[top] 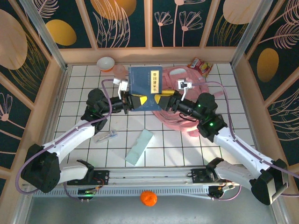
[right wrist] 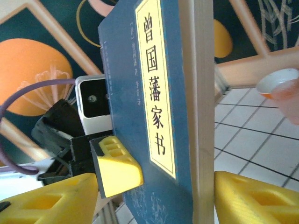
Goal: Pack the student bag
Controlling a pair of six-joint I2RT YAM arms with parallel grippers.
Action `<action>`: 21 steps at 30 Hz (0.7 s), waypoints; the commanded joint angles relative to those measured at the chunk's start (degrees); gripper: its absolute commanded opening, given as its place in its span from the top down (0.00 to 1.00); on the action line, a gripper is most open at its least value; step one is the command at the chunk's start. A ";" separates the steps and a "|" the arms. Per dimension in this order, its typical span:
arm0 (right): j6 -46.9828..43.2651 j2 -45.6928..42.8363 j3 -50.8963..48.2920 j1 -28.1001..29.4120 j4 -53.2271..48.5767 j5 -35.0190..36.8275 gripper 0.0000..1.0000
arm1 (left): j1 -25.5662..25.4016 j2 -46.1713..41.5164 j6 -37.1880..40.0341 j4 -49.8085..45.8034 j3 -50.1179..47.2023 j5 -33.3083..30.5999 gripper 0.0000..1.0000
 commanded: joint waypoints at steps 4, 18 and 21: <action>4.30 2.19 -2.34 -0.51 12.53 -9.41 0.34 | -0.80 -0.05 -3.22 10.18 2.12 2.60 1.00; -29.04 -12.79 -3.73 -4.10 -12.28 -3.54 1.00 | -0.82 -4.40 39.54 -35.49 11.63 -12.95 0.29; -47.06 -14.03 0.06 -4.16 -29.20 1.99 1.00 | -0.82 -6.23 57.65 -46.03 14.04 -15.94 0.26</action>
